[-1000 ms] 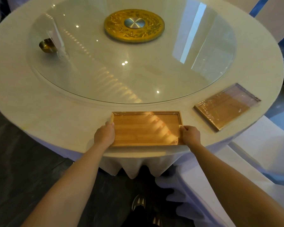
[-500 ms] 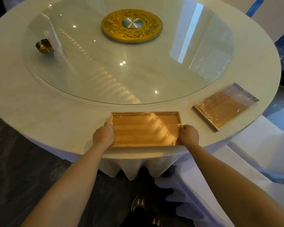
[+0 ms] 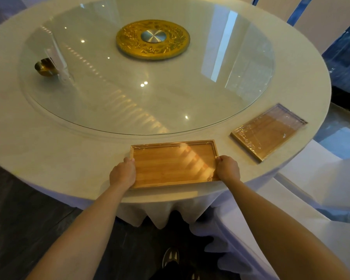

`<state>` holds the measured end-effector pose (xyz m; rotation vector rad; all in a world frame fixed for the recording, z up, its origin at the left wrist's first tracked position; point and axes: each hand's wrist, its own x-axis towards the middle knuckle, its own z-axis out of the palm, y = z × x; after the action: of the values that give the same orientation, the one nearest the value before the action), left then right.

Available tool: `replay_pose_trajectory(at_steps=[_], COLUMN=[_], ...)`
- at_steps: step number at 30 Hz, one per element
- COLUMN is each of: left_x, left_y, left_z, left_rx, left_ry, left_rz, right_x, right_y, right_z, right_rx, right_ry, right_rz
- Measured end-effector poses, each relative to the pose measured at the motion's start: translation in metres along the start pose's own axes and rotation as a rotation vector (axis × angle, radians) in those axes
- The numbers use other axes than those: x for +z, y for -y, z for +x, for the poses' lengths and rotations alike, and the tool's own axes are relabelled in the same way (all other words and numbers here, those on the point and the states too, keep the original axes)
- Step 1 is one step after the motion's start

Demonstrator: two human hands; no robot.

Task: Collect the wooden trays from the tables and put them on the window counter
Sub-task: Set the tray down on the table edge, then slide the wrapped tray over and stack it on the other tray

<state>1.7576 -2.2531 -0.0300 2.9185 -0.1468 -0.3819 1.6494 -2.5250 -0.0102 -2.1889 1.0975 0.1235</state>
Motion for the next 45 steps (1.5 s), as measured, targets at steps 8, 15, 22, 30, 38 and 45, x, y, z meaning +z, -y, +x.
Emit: replay_pose_trajectory(at_steps=[8,15,22,30,38,45], left_x=[-0.026,-0.036,-0.011,0.044,0.065,0.072], left_y=[-0.020,-0.109,-0.255,-0.349,-0.369,-0.376], left_z=[-0.004,-0.002,-0.015,-0.017,-0.008,-0.004], left_rx=[-0.136,-0.064,0.108,0.057,-0.059,-0.113], left_ry=[-0.109,-0.183,-0.118,0.062,0.126,0.101], left_rz=[0.039,-0.066,-0.042,0.026,0.058,-0.010], right_x=[-0.022,-0.081,-0.167,-0.220,-0.233,-0.218], right_y=[0.003,-0.009,-0.051,-0.105,-0.123,-0.131], right_z=[-0.006,0.025,0.091,0.172,0.239,0.262], right_rx=[-0.086,-0.232,-0.259,-0.225,-0.154,-0.075], right_ry=[0.080,-0.016,-0.051,-0.055,-0.042,-0.022], right_rz=[0.016,0.065,-0.004,-0.107,-0.195,-0.243])
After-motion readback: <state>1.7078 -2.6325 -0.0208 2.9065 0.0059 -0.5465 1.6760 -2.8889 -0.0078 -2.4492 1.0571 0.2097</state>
